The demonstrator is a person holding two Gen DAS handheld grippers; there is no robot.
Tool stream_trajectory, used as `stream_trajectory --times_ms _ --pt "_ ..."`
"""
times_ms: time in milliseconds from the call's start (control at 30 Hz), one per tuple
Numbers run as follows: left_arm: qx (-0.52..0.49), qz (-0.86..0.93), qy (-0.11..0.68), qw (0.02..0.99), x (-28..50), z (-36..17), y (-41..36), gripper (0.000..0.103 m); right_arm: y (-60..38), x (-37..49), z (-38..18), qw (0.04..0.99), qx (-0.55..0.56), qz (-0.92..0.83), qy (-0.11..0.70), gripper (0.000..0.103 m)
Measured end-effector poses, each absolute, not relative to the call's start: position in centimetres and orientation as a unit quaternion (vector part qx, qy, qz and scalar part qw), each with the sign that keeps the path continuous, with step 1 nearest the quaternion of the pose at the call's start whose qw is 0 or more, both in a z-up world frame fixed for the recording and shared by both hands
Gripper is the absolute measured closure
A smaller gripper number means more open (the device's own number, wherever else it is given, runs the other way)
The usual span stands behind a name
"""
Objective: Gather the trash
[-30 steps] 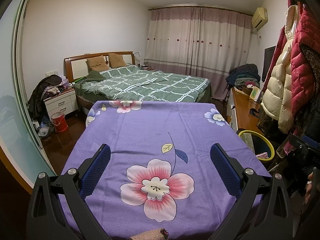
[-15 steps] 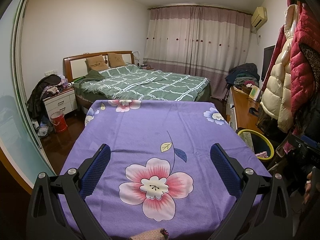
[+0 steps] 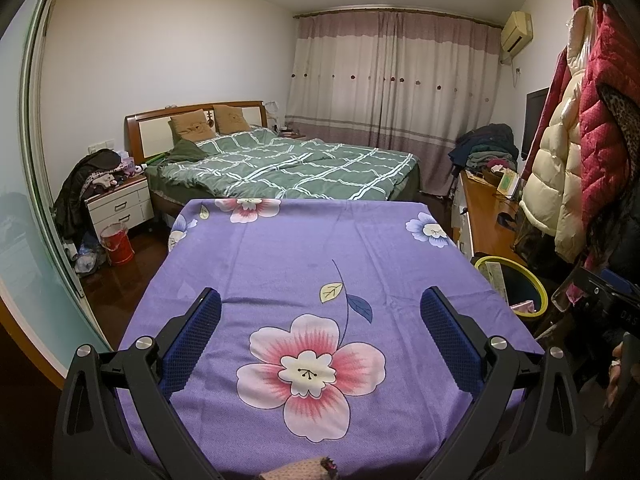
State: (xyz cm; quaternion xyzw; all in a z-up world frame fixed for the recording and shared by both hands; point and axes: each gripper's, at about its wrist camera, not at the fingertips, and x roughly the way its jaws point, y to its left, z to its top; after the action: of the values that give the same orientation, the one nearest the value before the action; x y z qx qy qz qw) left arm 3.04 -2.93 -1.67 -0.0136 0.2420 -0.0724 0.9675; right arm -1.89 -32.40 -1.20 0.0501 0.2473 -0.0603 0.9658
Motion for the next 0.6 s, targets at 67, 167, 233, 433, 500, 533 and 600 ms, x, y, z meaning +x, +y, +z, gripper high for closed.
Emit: stream_trajectory --times_ms 67,167,233,433,500,533,600 --pt "-0.014 -0.073 0.242 0.967 3.08 -1.67 -2.87 0.005 -32.36 -1.89 -1.23 0.966 0.05 -0.06 0.247 0.007" --pt "-0.014 -0.074 0.243 0.967 3.13 -1.69 -2.87 0.005 -32.37 -1.88 -1.24 0.966 0.051 -0.06 0.248 0.007" --pt "-0.014 -0.075 0.244 0.967 3.16 -1.78 -2.77 0.005 -32.37 -1.88 -1.25 0.966 0.051 -0.06 0.248 0.007" --pt "-0.013 -0.076 0.244 0.967 3.18 -1.81 -2.74 0.005 -32.35 -1.86 -1.22 0.966 0.051 -0.06 0.247 0.007" --pt "-0.013 -0.076 0.243 0.967 3.15 -1.83 -2.74 0.005 -32.38 -1.85 -1.22 0.966 0.051 -0.06 0.248 0.007" --pt "-0.013 -0.076 0.244 0.967 3.17 -1.83 -2.74 0.005 -32.36 -1.86 -1.22 0.965 0.051 -0.06 0.248 0.007" --pt "-0.013 -0.076 0.244 0.967 3.14 -1.82 -2.76 0.005 -32.46 -1.78 -1.24 0.965 0.051 -0.059 0.249 0.007"
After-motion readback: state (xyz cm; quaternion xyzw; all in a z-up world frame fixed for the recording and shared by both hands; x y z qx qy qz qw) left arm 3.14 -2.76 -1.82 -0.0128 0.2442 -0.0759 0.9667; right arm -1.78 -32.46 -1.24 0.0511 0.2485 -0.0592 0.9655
